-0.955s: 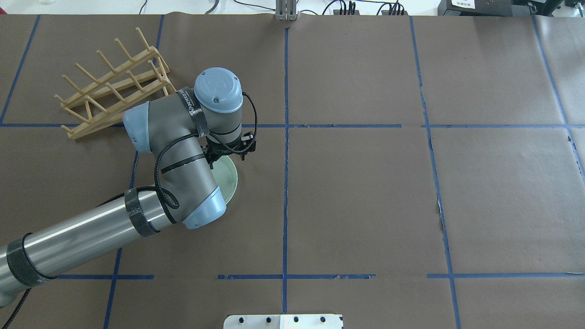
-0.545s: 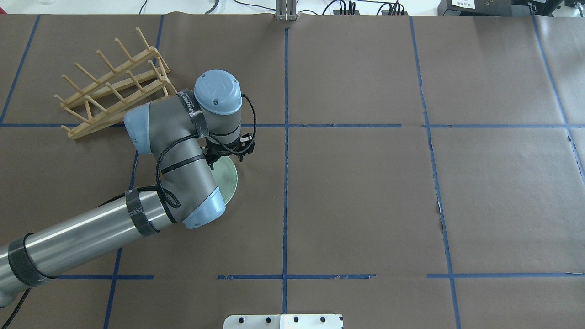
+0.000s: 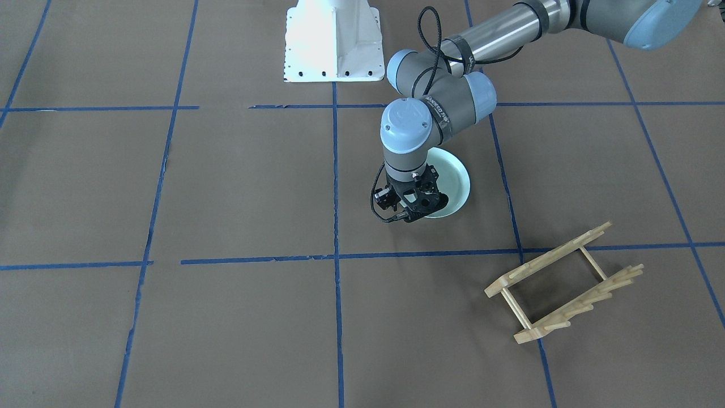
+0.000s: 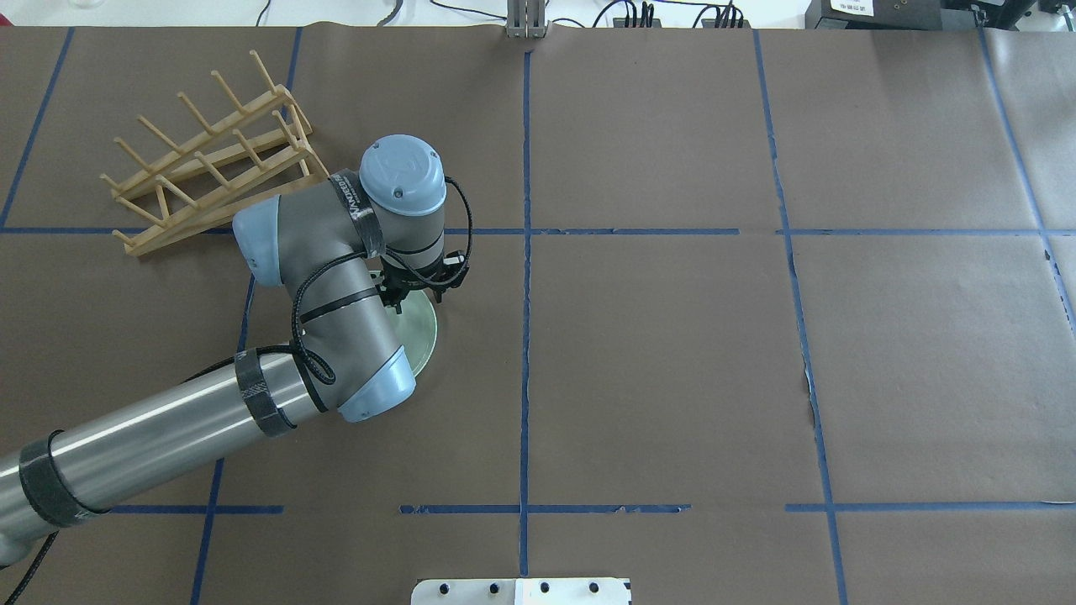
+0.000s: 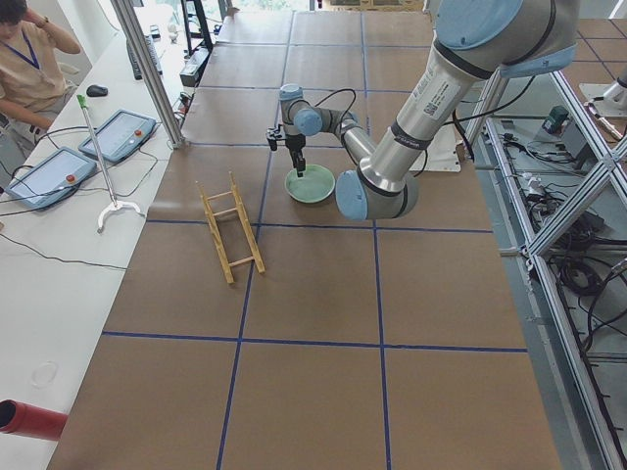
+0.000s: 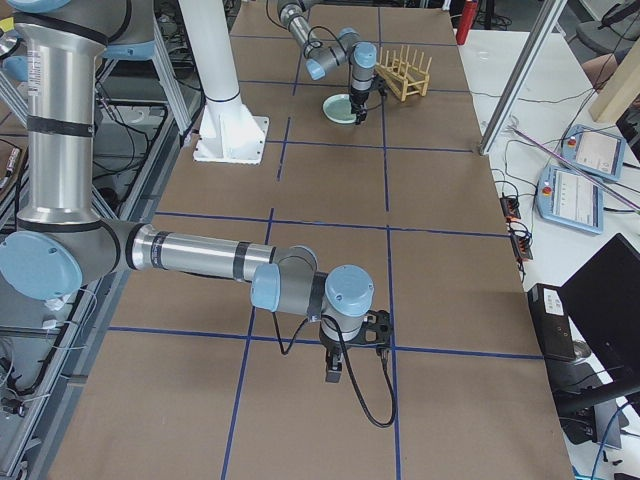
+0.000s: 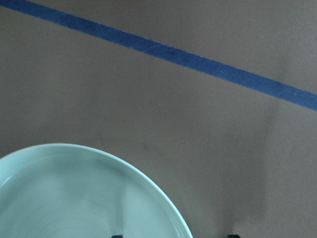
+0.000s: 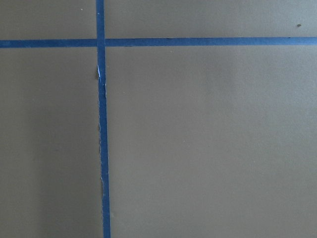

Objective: Place plate on rack
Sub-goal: 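Lift the plate with the left gripper and carry it toward the rack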

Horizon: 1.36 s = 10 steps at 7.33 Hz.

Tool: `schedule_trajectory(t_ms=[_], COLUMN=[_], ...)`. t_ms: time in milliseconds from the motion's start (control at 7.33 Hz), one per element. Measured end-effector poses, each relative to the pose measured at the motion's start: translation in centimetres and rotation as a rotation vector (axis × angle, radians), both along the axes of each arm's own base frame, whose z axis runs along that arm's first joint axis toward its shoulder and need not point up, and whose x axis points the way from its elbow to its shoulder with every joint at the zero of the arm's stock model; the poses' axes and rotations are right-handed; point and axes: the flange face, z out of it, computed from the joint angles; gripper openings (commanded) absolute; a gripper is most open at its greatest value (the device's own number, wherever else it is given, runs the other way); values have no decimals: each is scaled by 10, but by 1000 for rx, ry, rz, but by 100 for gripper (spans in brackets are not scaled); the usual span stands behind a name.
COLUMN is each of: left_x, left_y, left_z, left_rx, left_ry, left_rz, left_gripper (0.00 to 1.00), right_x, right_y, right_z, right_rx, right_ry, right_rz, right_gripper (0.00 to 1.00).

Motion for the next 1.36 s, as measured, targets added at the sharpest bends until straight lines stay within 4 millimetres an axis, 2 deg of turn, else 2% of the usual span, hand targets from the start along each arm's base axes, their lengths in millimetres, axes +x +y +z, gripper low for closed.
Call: schedule_trajectory(t_ms=[545,682,818,955,1091,1364], left_x=[-2,-10,-30,-70,-122,-228], left_y=[1,0,-4,-12,-25,-60], left_z=[-9,-22,-46,-81,-114,-154], left_rx=[0,8,27,59,101,196], left_ry=[14,34,77,142,208,304], left_rz=[-3,-16,-48,-108,-179,-324], left_gripper=[0,0,0,0,0,0], right_x=[0,0,0,0,0,0], right_y=[0,0,0,0,0,0], right_z=[0,0,0,0,0,0], right_rx=[0,0,0,0,0,1], right_ry=[0,0,0,0,0,0], right_rz=[-1,-1,-1,0,0,-1], right_gripper=[100,100,100,100,100,100])
